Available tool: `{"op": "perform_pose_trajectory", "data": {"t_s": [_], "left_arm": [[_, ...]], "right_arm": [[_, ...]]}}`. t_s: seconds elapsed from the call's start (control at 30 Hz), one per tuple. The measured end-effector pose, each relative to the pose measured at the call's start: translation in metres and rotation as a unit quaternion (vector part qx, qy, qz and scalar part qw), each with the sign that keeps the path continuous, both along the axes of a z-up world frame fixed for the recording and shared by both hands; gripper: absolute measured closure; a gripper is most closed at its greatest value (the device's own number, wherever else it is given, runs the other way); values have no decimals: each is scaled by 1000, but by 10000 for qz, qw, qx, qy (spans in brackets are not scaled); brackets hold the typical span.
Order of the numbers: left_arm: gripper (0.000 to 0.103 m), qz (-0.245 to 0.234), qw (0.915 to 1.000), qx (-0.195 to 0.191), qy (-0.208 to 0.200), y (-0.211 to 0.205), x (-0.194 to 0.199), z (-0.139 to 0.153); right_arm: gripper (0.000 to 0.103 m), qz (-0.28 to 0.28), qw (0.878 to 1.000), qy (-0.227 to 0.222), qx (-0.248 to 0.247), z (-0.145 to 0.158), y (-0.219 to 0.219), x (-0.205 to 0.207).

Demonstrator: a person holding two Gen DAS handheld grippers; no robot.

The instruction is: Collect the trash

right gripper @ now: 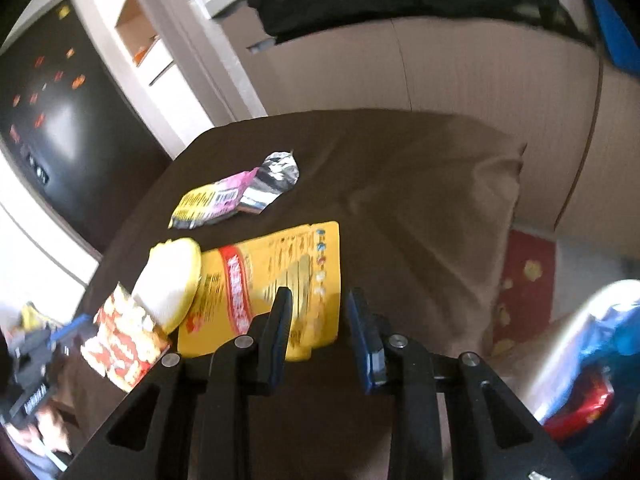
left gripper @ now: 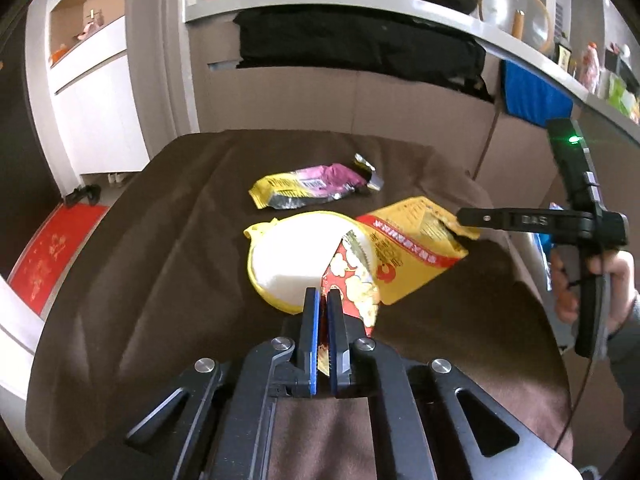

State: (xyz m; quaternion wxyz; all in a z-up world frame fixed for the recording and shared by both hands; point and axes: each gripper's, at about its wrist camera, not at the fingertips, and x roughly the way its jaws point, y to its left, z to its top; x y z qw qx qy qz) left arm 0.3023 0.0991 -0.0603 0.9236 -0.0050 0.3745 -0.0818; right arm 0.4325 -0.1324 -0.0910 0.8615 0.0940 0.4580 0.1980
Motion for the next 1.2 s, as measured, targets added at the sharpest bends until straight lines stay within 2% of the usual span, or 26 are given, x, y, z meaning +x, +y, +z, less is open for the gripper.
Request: {"op": "perform_pose_trajectory", "data": {"t_s": [0.07, 0.1, 0.2, 0.3, 0.53, 0.77, 1.03, 1.2], "left_arm": [[100, 79, 10000, 5, -42, 4, 0, 1], [100, 99, 9999, 0, -48, 6, 1, 1], [100, 150, 9999, -51, -40, 11, 2, 1], [100, 170, 9998, -72, -42, 13, 3, 1], [100, 294, 9993, -190, -138, 16, -2, 11], [100, 256, 9987, -331, -305, 9, -10, 33], [100, 87, 9976, -254, -637, -19, -25, 67], [100, -106, 9964, -231, -803, -46, -33, 88]], "right_arm": [[78, -82, 9998, 166, -16, -7, 3, 10], [83, -96, 9997, 221, -12, -9, 5, 12], [90, -3, 9996, 265, 109, -11, 13, 10], [97, 120, 9998, 164, 20, -8, 23, 2], [100, 380, 9990, -201, 144, 24, 27, -22], [102, 468, 9969, -632, -30, 65, 22, -54], [102, 335, 9917, -1214, -240, 115, -8, -94], [102, 364, 9897, -1355, -276, 133, -32, -114]]}}
